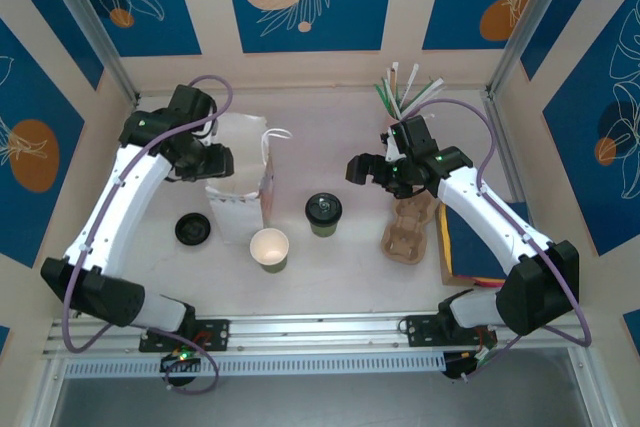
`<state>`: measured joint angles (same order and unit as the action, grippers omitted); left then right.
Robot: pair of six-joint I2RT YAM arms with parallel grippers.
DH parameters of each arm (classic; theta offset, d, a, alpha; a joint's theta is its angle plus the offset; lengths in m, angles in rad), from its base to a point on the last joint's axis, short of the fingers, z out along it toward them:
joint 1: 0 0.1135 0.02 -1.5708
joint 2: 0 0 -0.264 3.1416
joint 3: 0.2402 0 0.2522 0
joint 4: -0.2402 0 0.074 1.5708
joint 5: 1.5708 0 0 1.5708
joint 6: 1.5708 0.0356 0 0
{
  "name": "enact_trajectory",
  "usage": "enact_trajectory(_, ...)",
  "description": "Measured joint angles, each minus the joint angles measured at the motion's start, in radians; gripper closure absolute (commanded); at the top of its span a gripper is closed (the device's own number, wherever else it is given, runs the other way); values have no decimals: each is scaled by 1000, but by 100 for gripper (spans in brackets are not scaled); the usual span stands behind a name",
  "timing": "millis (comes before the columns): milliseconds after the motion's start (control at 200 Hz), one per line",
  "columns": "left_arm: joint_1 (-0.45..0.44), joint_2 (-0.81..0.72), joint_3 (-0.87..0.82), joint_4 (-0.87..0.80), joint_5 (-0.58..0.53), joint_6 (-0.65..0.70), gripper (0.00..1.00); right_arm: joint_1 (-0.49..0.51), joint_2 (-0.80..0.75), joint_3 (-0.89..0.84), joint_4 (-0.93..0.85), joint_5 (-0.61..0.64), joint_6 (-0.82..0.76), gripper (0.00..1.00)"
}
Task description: Pack the takeout coffee
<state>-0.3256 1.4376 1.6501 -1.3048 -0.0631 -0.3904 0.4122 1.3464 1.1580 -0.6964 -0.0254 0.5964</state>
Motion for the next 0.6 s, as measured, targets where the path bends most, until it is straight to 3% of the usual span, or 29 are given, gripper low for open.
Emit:
enact_trajectory(150, 0, 24, 8, 19, -23, 5, 73, -4, 0, 0, 0, 0, 0, 1)
enact_trajectory(350, 0, 25, 10, 54, 3, 34, 94, -13, 0, 0, 0, 0, 0, 1)
enact_trajectory(595, 0, 24, 11, 120, 107, 53, 95, -20, 0, 0, 0, 0, 0, 1)
